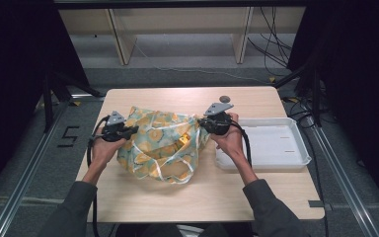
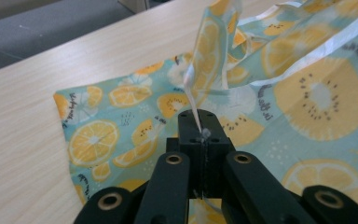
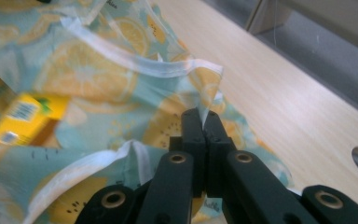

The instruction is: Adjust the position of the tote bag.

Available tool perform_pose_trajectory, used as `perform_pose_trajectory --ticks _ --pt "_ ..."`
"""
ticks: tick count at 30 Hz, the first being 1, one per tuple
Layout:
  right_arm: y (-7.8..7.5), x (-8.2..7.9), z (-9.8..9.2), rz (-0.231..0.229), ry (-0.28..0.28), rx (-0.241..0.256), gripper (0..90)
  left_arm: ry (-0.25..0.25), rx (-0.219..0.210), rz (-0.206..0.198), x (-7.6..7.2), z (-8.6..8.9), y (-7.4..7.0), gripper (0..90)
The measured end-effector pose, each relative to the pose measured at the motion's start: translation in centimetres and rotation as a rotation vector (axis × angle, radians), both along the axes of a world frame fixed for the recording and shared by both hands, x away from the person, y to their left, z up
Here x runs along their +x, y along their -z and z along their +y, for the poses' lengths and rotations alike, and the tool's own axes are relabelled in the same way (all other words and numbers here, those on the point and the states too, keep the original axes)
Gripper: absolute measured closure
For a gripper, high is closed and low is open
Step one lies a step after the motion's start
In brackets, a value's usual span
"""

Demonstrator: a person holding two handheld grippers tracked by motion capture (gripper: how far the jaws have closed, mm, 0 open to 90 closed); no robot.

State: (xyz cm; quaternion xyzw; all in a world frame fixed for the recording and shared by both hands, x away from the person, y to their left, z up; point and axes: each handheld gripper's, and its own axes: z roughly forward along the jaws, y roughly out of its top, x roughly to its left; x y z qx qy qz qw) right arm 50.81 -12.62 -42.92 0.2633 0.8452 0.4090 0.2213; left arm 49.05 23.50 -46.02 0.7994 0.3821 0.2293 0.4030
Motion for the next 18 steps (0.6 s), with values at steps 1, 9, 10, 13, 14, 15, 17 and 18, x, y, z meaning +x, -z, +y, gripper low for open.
perform_pose_trajectory --ticks 1,9,10,13,14,15,17,18 --pt "0.9 0.4 0.2 0.018 0.004 -0.03 90.0 0.002 0.019 0.019 0.6 -0.6 1.1 89.4" --pt "3.1 0.8 0.7 0.101 0.013 -0.106 90.0 0.029 0.082 0.077 0.9 -2.1 3.6 89.1" --pt "3.2 0.8 0.6 0.103 0.012 -0.123 90.0 0.045 0.106 0.094 0.9 -1.8 3.4 89.1" --pt "3.5 0.8 0.6 0.12 0.008 -0.13 90.0 0.047 0.087 0.087 0.7 -1.5 3.0 87.8" --pt "3.5 0.8 0.6 0.126 0.012 -0.132 90.0 0.045 0.063 0.089 0.6 -1.5 2.9 85.3" --pt "3.6 0.9 0.5 0.131 0.013 -0.132 90.0 0.051 0.065 0.087 0.5 -1.3 2.7 80.7" --pt "3.7 0.8 0.5 0.143 0.016 -0.135 90.0 0.04 0.035 0.071 0.1 -1.4 2.2 76.9" --pt "3.8 0.8 0.3 0.154 0.016 -0.141 90.0 0.012 0.037 0.03 -0.5 -1.2 1.2 63.5"
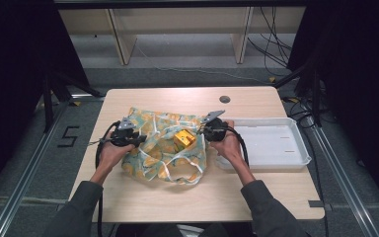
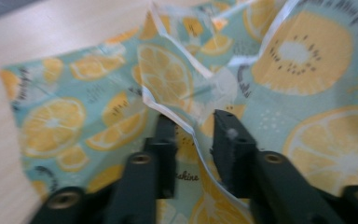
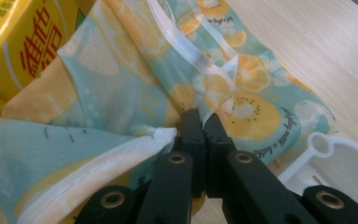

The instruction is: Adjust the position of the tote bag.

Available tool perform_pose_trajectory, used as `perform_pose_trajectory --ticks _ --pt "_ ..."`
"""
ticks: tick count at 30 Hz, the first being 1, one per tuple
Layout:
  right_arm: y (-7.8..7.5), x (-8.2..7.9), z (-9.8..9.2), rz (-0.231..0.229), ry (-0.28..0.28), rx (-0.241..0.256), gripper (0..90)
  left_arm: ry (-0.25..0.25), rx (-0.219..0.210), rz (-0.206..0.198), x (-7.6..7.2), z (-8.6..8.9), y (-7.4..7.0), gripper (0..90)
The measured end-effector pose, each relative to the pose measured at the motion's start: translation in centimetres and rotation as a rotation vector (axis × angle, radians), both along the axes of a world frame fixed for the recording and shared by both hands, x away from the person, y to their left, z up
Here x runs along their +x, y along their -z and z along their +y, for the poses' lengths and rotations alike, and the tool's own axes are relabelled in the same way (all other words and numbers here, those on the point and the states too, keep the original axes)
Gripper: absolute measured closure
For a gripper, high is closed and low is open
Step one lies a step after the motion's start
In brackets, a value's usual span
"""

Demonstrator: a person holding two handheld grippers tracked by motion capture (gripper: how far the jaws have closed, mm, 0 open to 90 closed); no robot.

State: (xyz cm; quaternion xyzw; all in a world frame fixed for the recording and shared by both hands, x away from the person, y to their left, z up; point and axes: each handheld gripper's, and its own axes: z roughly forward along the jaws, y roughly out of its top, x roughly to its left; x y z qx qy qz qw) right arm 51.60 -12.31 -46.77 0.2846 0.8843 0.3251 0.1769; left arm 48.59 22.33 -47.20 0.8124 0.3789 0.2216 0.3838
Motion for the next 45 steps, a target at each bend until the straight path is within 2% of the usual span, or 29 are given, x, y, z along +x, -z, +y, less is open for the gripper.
perform_pose_trajectory --ticks 2,4,6,7,8,9,10,11,12,14,15,17,19,20,23,25,26,28,29,30,31,32,33,35,36,37,42,43,45 --pt "-0.2 0.0 -0.3 0.017 0.005 0.0 90.0 0.0 0.01 -0.033 -0.9 0.4 -1.8 58.2" --pt "-0.1 0.0 -0.4 0.019 0.015 0.02 90.0 0.014 -0.058 -0.056 -1.9 0.6 -3.8 53.1" --pt "0.0 -0.1 -0.4 0.016 0.009 0.014 90.0 0.057 -0.084 -0.067 -2.9 0.5 -5.5 50.1" --pt "0.0 0.0 -0.4 0.019 0.008 0.014 90.0 0.086 -0.096 -0.068 -3.3 0.1 -6.0 49.4" --pt "0.0 0.0 -0.4 0.019 0.008 0.014 90.0 0.086 -0.096 -0.068 -3.3 0.1 -6.0 48.7" --pt "0.0 0.0 -0.4 0.016 0.008 0.022 90.0 0.113 -0.084 -0.064 -3.7 -0.4 -6.3 48.7" --pt "0.0 -0.1 -0.3 0.019 0.005 0.026 90.0 0.122 -0.064 -0.064 -3.9 -1.1 -6.2 47.3" --pt "-0.1 -0.1 -0.4 0.024 -0.017 0.015 90.0 0.159 -0.037 -0.039 -3.8 -2.2 -5.5 44.2" --pt "-0.1 -0.1 -0.4 0.024 -0.017 0.015 90.0 0.159 -0.037 -0.039 -3.8 -2.2 -5.5 43.5" --pt "-0.1 -0.3 -0.4 0.024 -0.002 0.036 90.0 0.181 -0.023 0.004 -3.5 -3.4 -4.5 42.2" --pt "-0.2 -0.2 -0.6 0.015 -0.009 0.031 90.0 0.186 0.021 0.028 -3.1 -4.2 -3.6 39.3" --pt "-0.5 -0.4 -0.7 0.035 -0.007 0.048 90.0 0.189 0.065 0.029 -2.7 -5.0 -3.0 37.8" --pt "-0.4 -0.3 -0.8 0.026 -0.005 0.056 90.0 0.192 0.083 0.025 -2.6 -5.3 -2.8 44.4" --pt "-0.4 -0.3 -0.8 0.027 0.003 0.051 90.0 0.228 0.099 0.018 -2.2 -5.8 -2.4 53.3" --pt "-0.3 -0.4 -0.7 0.035 -0.005 0.051 90.0 0.223 0.103 -0.007 -1.4 -6.1 -2.5 81.1" --pt "-0.4 -0.6 -0.7 0.033 0.005 0.035 90.0 0.194 0.088 -0.021 -0.3 -5.8 -2.7 89.2" --pt "-0.4 -0.6 -0.7 0.033 0.005 0.035 90.0 0.194 0.088 -0.021 -0.3 -5.8 -2.7 89.5" --pt "-0.6 -0.7 -1.0 0.02 -0.004 0.023 90.0 0.15 0.053 -0.012 1.6 -5.2 -2.5 89.7" --pt "-0.7 -0.7 -1.1 0.032 -0.004 0.026 90.0 0.131 0.034 0.01 2.2 -5.0 -2.2 89.8" --pt "-0.6 -0.6 -1.1 0.018 -0.004 0.021 90.0 0.131 0.034 0.01 2.2 -5.0 -2.2 89.8" --pt "-0.7 -0.7 -1.2 0.034 0.001 0.017 90.0 0.113 0.056 0.051 3.2 -4.8 -1.4 89.8" --pt "-0.7 -0.7 -1.2 0.034 0.001 0.017 90.0 0.113 0.056 0.051 3.2 -4.8 -1.4 89.8" --pt "-0.4 -0.7 -0.9 0.023 -0.012 0.004 90.0 0.093 0.054 0.085 3.5 -4.9 -0.5 89.8" --pt "-0.2 -0.7 -0.6 0.021 -0.013 -0.015 90.0 0.096 0.071 0.121 3.5 -5.2 0.6 89.8" --pt "-0.1 -0.7 -0.6 0.018 -0.017 -0.032 90.0 0.096 0.071 0.121 3.5 -5.2 0.6 89.7" --pt "0.0 -0.7 -0.5 0.016 -0.02 -0.056 90.0 0.11 0.087 0.133 3.2 -5.3 1.3 89.7" --pt "0.7 -0.7 -0.3 0.037 -0.02 -0.062 87.4 0.142 0.102 0.171 2.3 -5.2 2.1 89.4" --pt "0.5 -0.6 -0.4 0.014 -0.005 -0.082 74.4 0.144 0.102 0.173 2.0 -5.3 2.3 89.4" --pt "-0.3 -1.0 -0.5 0.024 0.032 -0.048 69.9 0.147 0.09 0.166 1.8 -5.3 2.1 89.2"
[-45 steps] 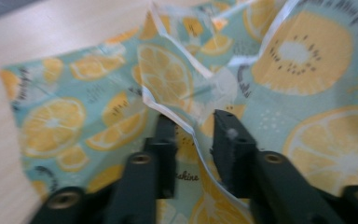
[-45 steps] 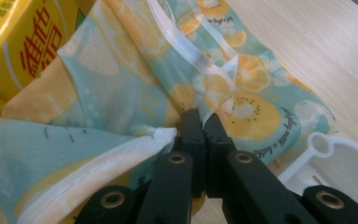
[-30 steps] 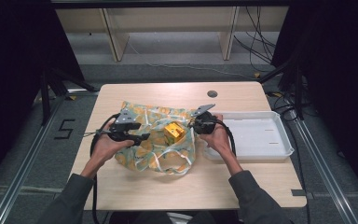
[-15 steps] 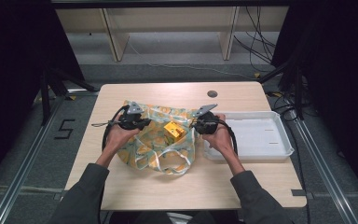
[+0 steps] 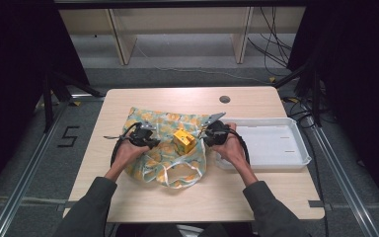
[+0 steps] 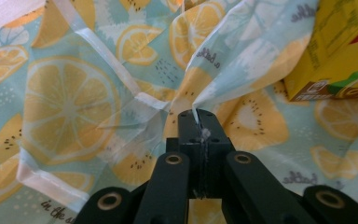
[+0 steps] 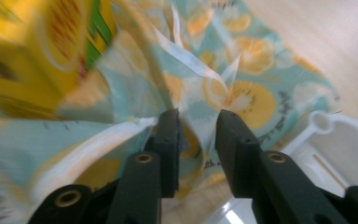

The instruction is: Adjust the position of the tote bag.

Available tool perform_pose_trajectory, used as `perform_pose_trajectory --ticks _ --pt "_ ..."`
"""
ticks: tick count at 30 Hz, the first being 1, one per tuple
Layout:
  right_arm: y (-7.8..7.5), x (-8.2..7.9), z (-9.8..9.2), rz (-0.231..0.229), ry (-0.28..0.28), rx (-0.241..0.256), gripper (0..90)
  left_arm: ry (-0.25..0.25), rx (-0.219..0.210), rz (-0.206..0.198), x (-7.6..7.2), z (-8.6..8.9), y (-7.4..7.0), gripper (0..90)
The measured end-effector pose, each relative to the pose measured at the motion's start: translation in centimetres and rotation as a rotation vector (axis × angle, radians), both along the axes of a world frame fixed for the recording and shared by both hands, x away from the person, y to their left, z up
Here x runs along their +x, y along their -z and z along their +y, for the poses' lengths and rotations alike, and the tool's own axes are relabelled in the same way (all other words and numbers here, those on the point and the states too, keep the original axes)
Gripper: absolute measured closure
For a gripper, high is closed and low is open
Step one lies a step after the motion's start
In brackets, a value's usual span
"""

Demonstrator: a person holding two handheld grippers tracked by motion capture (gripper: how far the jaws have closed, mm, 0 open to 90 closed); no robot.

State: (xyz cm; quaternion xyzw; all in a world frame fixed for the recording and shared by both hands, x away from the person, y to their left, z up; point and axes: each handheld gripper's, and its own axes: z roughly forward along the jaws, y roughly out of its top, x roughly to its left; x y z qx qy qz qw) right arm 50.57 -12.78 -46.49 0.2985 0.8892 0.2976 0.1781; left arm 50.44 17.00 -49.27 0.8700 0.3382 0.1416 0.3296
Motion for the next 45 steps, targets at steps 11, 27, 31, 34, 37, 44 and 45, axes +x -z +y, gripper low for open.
perform_pose_trajectory --ticks 11,27,31,34,37,44,45 --pt "-5.1 -5.5 -1.3 -0.084 -0.096 0.164 62.1 -0.004 -0.027 -0.023 -0.7 -0.3 -0.8 87.1" --pt "0.6 -6.1 2.2 0.16 -0.351 -0.054 90.0 -0.031 -0.027 -0.01 0.2 0.1 -0.1 89.5" --pt "-0.4 -6.9 2.5 0.094 -0.36 -0.063 84.9 -0.05 -0.029 -0.002 0.8 0.1 0.3 89.5" --pt "-2.7 -7.5 2.0 0.041 -0.338 0.015 69.3 -0.053 -0.039 -0.003 0.9 0.3 0.2 89.5" --pt "-3.6 -7.3 1.7 0.006 -0.353 0.062 60.4 -0.048 -0.035 -0.005 0.9 0.2 0.2 89.4" --pt "-1.5 -4.6 1.6 0.04 -0.286 0.021 39.3 -0.043 -0.043 -0.007 0.9 0.2 0.1 89.2" --pt "-1.5 -4.6 1.6 0.04 -0.286 0.021 39.3 -0.043 -0.043 -0.007 0.9 0.2 0.1 89.1"
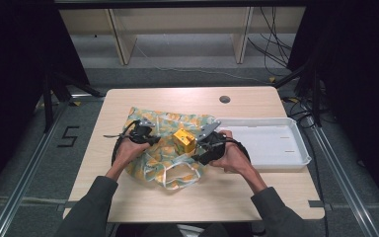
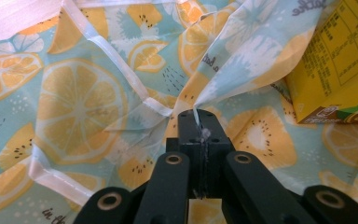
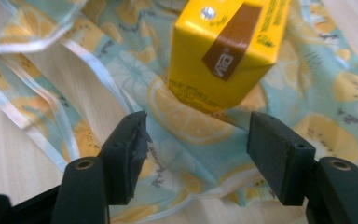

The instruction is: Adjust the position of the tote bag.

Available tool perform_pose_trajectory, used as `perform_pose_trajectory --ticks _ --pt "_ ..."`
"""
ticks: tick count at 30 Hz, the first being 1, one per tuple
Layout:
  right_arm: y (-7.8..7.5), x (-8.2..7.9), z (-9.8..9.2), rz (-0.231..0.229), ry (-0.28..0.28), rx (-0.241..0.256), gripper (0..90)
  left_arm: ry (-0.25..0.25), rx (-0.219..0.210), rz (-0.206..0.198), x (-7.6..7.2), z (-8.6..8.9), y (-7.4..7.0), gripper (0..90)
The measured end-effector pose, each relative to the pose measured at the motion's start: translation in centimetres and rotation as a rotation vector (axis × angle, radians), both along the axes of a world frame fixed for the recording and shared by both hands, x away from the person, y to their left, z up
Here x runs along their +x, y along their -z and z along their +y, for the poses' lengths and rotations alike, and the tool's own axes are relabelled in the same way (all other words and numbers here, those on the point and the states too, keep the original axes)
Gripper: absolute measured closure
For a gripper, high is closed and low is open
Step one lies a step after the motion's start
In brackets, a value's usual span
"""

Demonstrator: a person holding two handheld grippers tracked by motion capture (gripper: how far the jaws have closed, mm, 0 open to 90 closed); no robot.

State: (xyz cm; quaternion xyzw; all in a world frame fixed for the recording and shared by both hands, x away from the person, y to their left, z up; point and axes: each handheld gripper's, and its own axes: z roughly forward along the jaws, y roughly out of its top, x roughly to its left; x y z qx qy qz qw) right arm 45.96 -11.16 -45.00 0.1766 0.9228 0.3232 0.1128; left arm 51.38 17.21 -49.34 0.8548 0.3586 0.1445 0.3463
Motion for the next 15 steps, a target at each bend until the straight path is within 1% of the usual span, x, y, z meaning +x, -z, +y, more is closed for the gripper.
perform_pose_trajectory --ticks 2,3,4,5,6,7,8,9,10,11,12,13,15 --pt "0.7 0.4 0.3 0.006 -0.01 -0.011 40.4 -0.009 -0.002 -0.002 0.0 0.0 0.0 89.1" --pt "1.3 0.6 0.5 0.031 -0.028 -0.03 50.2 -0.003 -0.002 0.003 0.0 0.0 0.0 89.0" --pt "1.5 0.6 0.6 0.031 -0.031 -0.056 55.1 -0.003 -0.003 0.002 0.0 0.0 0.0 89.1" --pt "1.8 0.4 0.7 0.034 -0.051 -0.085 62.5 -0.003 -0.002 0.001 0.0 0.0 0.0 89.1" --pt "1.8 0.4 0.7 0.034 -0.051 -0.085 62.5 -0.003 -0.002 0.001 0.0 0.0 0.0 89.1" --pt "2.2 0.1 1.0 0.057 -0.118 -0.123 75.1 -0.009 -0.006 -0.001 0.0 0.0 0.0 89.0" --pt "2.2 0.1 1.0 0.057 -0.118 -0.123 75.1 -0.009 -0.006 -0.001 0.0 0.0 0.0 89.0" --pt "2.4 -0.4 1.3 0.107 -0.103 -0.169 86.2 -0.004 -0.001 0.0 0.1 0.2 0.1 89.0" --pt "2.4 -0.4 1.3 0.107 -0.103 -0.169 86.2 -0.004 -0.001 0.0 0.1 0.2 0.1 89.0" --pt "2.5 -0.5 1.4 0.113 -0.114 -0.17 88.9 -0.016 0.001 0.001 0.1 0.3 0.2 89.0" --pt "3.0 -0.7 1.7 0.119 -0.136 -0.204 90.0 -0.013 -0.004 0.006 0.2 0.4 0.3 89.0" --pt "3.2 -0.8 1.9 0.109 -0.157 -0.221 90.0 -0.023 -0.009 0.015 0.2 0.5 0.5 89.0" --pt "3.3 -1.3 1.9 0.126 -0.134 -0.229 90.0 -0.028 -0.004 0.012 0.2 0.7 0.5 89.0"
